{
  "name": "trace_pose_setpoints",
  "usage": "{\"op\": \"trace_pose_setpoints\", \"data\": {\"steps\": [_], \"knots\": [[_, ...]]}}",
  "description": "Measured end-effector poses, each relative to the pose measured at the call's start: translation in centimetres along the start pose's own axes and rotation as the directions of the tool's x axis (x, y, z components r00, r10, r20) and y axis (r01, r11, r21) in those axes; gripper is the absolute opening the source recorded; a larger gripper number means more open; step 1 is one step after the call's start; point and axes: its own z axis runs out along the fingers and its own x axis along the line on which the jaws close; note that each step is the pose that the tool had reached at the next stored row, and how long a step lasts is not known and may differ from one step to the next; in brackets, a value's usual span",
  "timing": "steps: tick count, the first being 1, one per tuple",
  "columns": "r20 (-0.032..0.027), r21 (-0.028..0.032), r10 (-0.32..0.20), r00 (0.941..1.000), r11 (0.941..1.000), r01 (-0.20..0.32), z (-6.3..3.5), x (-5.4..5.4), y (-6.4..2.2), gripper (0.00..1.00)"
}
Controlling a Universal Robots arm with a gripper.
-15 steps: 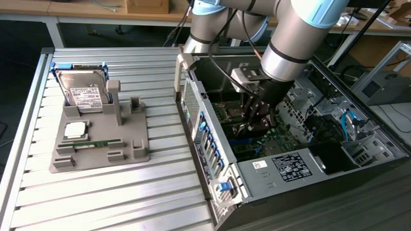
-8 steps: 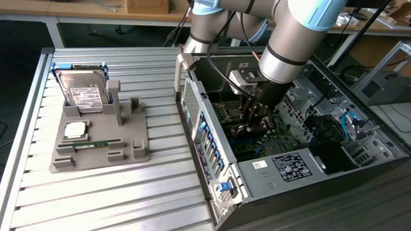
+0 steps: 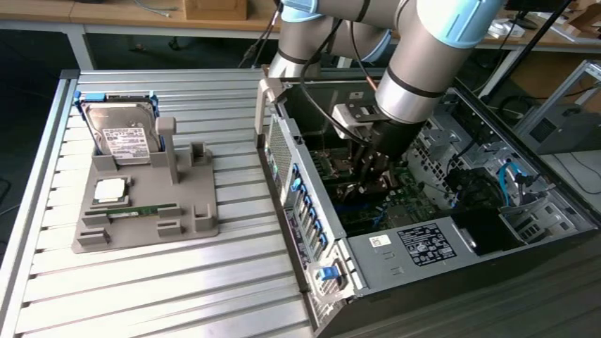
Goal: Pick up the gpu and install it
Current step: 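Insert the gpu into the slot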
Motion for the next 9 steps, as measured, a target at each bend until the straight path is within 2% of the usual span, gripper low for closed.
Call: {"op": "trace_pose_setpoints", "data": {"steps": [9], "knots": [[0.0001, 0.0009, 0.002, 1.0000, 1.0000, -0.002, 0.19, -0.01, 0.32, 0.27]]}}
